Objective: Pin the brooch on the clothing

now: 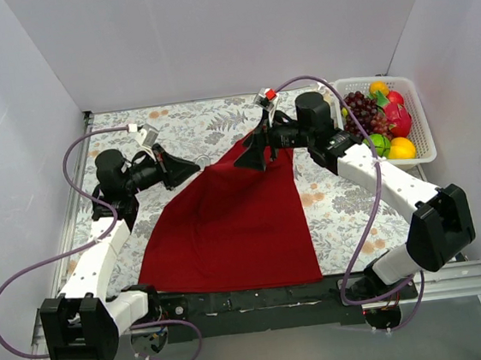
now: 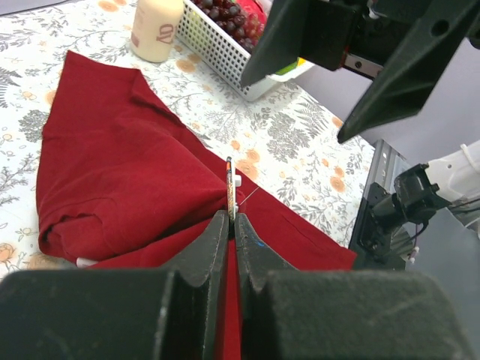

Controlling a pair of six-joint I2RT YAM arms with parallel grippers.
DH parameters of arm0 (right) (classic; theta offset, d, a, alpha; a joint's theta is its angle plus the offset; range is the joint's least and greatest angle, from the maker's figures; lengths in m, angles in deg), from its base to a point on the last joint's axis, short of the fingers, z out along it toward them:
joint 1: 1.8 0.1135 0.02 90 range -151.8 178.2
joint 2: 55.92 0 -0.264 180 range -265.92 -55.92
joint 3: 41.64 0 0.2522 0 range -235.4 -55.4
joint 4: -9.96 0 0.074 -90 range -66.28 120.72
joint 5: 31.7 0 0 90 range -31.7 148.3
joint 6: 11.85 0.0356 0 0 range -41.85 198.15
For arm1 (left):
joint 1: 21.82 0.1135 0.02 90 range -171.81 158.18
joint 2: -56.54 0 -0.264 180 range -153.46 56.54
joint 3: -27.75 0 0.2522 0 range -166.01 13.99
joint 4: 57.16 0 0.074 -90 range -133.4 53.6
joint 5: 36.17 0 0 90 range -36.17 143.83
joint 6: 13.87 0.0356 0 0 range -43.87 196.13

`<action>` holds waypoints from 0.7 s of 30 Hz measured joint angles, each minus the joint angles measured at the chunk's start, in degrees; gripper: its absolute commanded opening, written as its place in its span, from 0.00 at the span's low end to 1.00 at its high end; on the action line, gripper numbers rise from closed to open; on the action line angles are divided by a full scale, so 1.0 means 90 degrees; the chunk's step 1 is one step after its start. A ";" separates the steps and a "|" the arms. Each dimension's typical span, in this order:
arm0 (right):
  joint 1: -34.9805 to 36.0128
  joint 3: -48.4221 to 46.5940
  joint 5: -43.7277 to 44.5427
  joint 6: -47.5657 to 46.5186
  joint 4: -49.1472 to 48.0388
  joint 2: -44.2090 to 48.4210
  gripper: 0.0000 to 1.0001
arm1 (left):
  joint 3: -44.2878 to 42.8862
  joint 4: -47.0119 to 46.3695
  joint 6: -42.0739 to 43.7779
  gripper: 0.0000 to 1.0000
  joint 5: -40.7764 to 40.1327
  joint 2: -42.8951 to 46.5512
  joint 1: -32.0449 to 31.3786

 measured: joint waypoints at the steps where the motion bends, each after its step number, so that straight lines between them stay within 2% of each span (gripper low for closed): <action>1: 0.0010 -0.0027 0.0000 -0.0015 0.0000 0.0007 0.96 | 0.0046 0.0027 -0.0010 0.00 0.0015 0.0100 0.0000; 7: 0.0109 -0.0245 -0.0022 -0.0151 0.0070 -0.0002 0.96 | 0.0197 0.0172 -0.0075 0.00 0.0180 0.0522 0.0000; 13: 0.0359 -0.0678 -0.0148 -0.0345 0.0146 -0.0187 0.96 | 0.0197 0.0287 -0.0129 0.00 0.0369 0.0610 0.0000; 21: 0.0780 -0.0758 -0.0333 -0.0505 0.0151 -0.0442 0.98 | 0.0194 0.0325 -0.0245 0.00 0.0532 0.0612 0.0000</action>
